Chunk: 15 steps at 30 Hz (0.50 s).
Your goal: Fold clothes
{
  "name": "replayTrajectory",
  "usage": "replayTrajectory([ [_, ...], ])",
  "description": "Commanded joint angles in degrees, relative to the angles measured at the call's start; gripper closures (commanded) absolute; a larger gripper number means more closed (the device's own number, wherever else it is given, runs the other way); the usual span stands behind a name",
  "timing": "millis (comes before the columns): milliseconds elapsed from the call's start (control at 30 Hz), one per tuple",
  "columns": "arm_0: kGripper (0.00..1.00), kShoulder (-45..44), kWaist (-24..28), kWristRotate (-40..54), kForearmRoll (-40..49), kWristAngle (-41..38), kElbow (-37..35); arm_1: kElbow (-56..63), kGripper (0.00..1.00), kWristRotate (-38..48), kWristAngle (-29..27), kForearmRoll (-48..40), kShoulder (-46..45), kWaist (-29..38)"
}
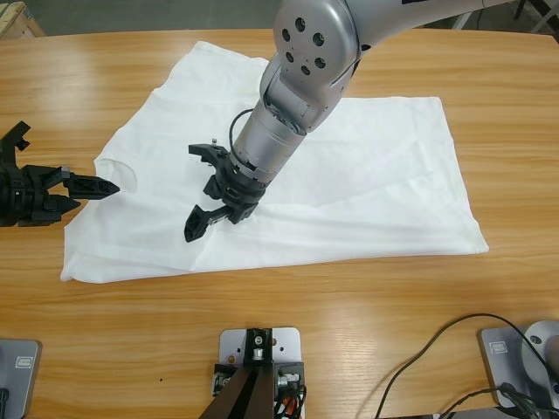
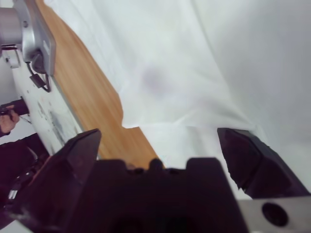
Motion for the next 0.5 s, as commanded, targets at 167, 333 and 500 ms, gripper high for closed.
replayTrajectory([
  [167,0.032,-0.80,-0.31,1.19,0.06,-0.84,-0.05,-0.46,0.000,-3.59,-10.15,8.13,-11.43,-5.74],
  [333,0.032,-2.54,2.68,3.36,3.30,-1.14,-4.25,0.12,0.000,-3.83,-13.61,10.59,-25.17,-14.69],
  [500,0.032,2.09,10.23,8.10,8.83,-7.60,-12.40,4.86,0.001,-2.95,-16.00,9.89,-32.49,-28.61],
])
